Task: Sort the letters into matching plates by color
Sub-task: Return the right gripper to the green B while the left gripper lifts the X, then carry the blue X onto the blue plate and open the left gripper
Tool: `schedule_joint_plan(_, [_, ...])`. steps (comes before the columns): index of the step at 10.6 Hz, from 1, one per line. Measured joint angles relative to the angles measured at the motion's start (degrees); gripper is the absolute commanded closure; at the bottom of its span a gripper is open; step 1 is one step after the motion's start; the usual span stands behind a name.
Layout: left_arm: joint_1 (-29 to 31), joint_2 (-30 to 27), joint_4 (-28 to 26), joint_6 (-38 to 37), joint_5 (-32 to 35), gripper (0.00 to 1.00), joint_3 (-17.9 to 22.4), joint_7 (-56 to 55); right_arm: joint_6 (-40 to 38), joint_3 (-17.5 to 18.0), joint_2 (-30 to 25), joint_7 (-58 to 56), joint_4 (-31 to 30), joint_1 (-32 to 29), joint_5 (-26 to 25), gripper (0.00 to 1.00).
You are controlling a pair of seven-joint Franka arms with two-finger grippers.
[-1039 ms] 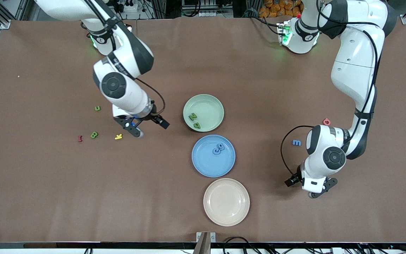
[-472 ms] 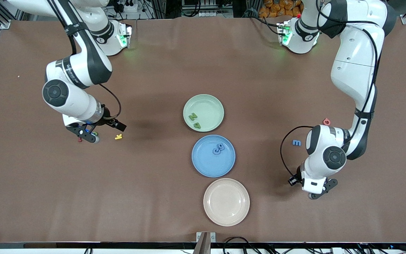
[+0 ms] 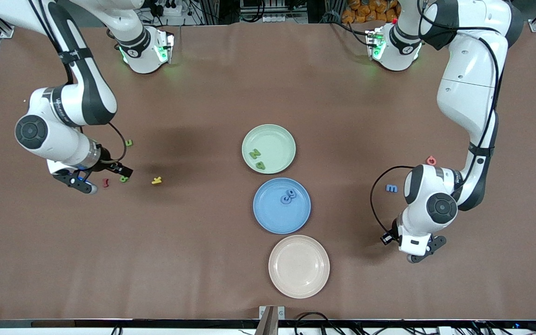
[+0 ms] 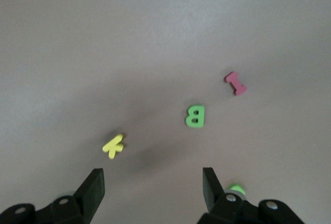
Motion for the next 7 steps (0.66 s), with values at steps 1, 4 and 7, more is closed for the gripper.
schedule_joint_plan(1, [-0.39, -0.02, 0.03, 0.00, 0.14, 1.00, 0.01, 0.11, 2.92, -0.66, 0.26, -0.05, -1.12, -0.05, 0.00, 0.15])
schedule_joint_plan(4, [-3.29, -0.62, 0.30, -3.19, 0.14, 1.00, -0.32, -0.04, 12.21, -1.47, 2.48, -0.06, -4.29, -0.03, -0.84, 0.15])
schedule_joint_plan(7, [-6.56, -3.05, 0.57, -10.83, 0.12, 1.00, -0.68, -0.08, 18.29, -2.95, 5.71, -0.08, -5.66, -0.04, -4.62, 0.15])
